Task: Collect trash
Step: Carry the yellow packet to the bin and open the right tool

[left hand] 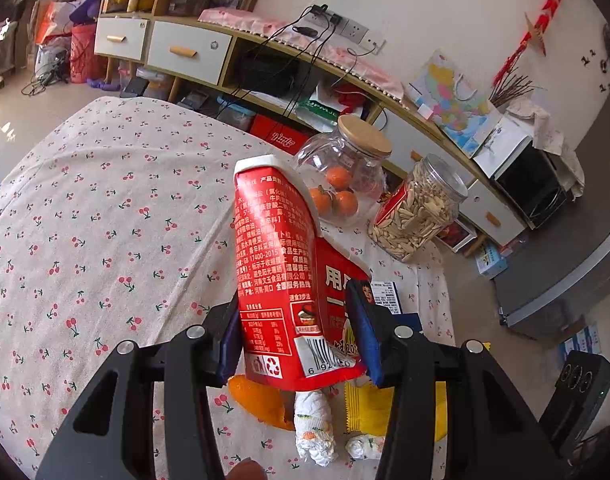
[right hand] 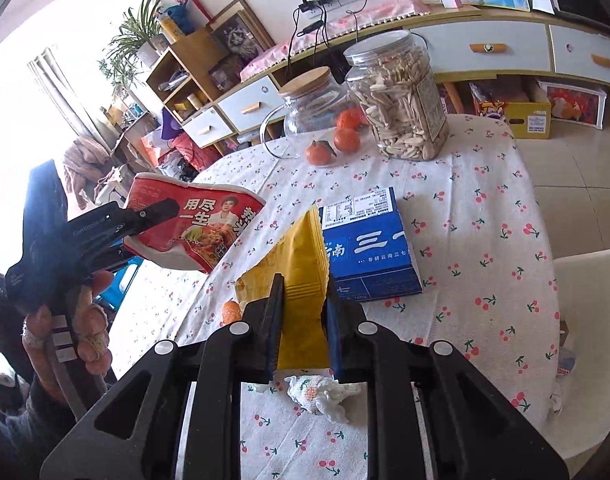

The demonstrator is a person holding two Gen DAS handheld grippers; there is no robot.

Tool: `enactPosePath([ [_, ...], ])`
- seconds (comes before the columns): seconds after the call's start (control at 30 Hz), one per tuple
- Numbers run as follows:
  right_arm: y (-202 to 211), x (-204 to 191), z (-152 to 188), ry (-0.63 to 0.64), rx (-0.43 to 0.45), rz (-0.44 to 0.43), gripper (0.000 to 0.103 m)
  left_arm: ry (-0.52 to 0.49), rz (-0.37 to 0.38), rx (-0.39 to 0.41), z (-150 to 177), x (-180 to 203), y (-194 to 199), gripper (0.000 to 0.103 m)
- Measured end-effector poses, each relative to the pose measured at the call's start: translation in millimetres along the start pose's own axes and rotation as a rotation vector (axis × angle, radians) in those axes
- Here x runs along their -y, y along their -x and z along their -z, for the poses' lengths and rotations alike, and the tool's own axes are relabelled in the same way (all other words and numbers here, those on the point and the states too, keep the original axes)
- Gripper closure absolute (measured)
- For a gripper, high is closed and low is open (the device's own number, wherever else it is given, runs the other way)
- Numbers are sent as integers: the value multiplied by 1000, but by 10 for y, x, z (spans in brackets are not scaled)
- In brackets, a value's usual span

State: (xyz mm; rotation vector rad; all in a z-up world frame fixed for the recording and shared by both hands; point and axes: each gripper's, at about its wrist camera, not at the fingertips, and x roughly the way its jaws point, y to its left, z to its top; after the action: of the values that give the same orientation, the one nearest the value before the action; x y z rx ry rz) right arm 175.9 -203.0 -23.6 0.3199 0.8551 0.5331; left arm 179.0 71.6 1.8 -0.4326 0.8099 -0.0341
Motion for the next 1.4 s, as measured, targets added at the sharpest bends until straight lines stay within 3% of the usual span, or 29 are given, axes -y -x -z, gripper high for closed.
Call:
enactPosePath([
  [0.73,720,502,-78,-104,186,133,85,-124,37,28,211,547,98,56],
  [0.93,1017,838,-23,-193,244,225,85,-179,63,19,349,852,95,56],
  [1.23,1510,1369,115,-324,344,440,85,-236,114,-15,512,1363,8,56],
  [1.4,1620,1630,182,-390,336,524,85,-284,138,-24,606,1688,-1,56],
])
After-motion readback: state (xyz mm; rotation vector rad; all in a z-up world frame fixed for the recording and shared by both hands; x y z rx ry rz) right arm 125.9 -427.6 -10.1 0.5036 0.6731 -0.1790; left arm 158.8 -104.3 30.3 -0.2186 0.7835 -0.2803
